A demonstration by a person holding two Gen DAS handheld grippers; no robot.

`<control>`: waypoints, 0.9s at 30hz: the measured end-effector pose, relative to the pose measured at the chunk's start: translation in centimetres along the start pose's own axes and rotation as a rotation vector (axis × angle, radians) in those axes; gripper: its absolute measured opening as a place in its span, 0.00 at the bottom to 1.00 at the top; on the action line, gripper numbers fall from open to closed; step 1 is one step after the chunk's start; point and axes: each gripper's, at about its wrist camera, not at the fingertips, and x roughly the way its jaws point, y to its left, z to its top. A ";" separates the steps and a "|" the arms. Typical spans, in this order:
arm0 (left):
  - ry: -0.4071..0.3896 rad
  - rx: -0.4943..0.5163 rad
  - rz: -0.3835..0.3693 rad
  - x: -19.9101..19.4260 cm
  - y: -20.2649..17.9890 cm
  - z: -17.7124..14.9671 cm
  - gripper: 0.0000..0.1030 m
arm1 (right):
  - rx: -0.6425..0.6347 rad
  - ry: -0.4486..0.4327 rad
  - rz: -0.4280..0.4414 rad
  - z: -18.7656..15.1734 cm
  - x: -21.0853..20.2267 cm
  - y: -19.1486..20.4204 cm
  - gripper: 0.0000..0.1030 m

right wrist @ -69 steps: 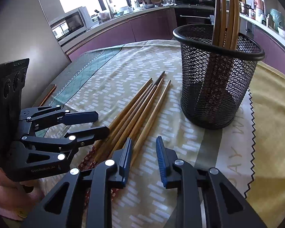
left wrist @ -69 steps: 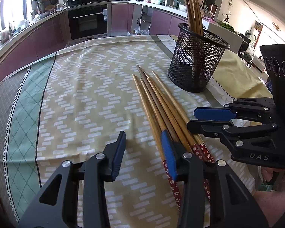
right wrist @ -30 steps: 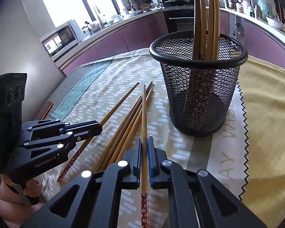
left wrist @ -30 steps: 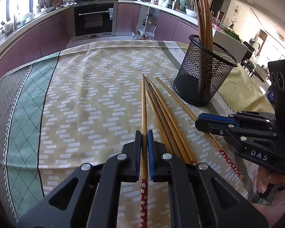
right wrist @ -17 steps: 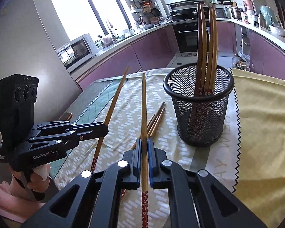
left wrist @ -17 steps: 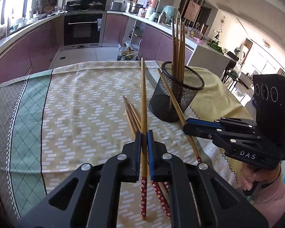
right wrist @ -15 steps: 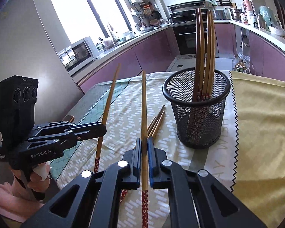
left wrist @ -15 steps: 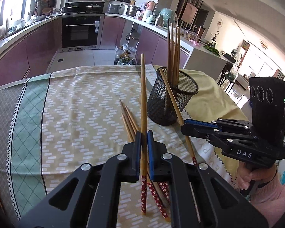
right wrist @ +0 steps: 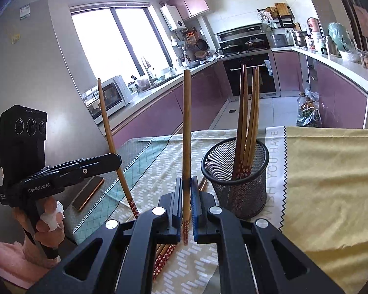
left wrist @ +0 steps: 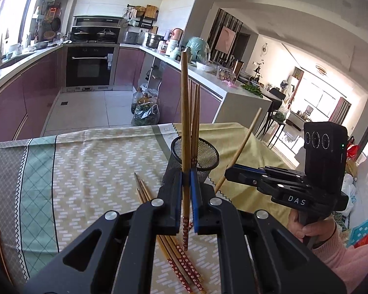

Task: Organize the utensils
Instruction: 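Carry the left gripper's chopstick into the cup while the right gripper inserts its own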

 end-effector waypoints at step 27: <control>-0.146 0.081 0.034 3.9 -3.8 9.4 0.07 | -0.089 -0.169 -0.074 8.3 -2.9 -1.5 0.05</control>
